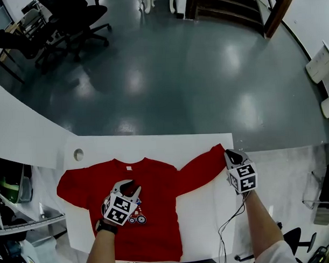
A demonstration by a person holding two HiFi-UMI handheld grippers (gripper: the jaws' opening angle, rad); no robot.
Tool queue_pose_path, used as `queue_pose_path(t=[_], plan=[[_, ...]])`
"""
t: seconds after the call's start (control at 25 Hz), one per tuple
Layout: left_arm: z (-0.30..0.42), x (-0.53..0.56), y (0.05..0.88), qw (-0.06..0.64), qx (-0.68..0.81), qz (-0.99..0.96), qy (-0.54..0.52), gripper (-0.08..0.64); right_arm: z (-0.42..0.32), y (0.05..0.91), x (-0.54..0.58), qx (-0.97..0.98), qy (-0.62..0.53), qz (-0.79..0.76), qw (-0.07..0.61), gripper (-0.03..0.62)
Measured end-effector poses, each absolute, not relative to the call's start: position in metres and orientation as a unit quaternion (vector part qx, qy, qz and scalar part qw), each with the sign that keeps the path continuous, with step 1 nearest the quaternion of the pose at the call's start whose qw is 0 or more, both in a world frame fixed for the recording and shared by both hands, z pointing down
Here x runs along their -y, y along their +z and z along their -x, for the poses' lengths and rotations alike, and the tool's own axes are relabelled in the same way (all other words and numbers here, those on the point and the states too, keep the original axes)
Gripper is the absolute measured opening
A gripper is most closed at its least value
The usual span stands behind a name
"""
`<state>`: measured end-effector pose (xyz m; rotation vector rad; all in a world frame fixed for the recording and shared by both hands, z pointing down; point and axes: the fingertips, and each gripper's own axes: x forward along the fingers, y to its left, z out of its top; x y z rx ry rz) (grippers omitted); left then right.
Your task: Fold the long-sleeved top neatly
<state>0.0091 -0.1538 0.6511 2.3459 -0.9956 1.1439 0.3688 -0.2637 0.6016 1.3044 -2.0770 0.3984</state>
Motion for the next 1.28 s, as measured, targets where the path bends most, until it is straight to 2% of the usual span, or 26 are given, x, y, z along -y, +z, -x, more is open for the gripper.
queue_pose_path(t=[0.36, 0.72, 1.28], plan=[[-0.009, 0.153, 0.652, 0.174, 0.356, -0.823, 0.408, 0.112, -0.465, 0.576, 0.24, 0.745, 0.166, -0.571, 0.302, 0.025], [-0.007, 0.152, 0.656, 0.173, 0.358, -0.82, 0.411, 0.11, -0.529, 0.586, 0.19, 0.708, 0.195, -0.603, 0.313, 0.025], [-0.011, 0.155, 0.653, 0.172, 0.364, -0.813, 0.42, 0.107, -0.562, 0.596, 0.146, 0.682, 0.225, -0.63, 0.296, 0.025]])
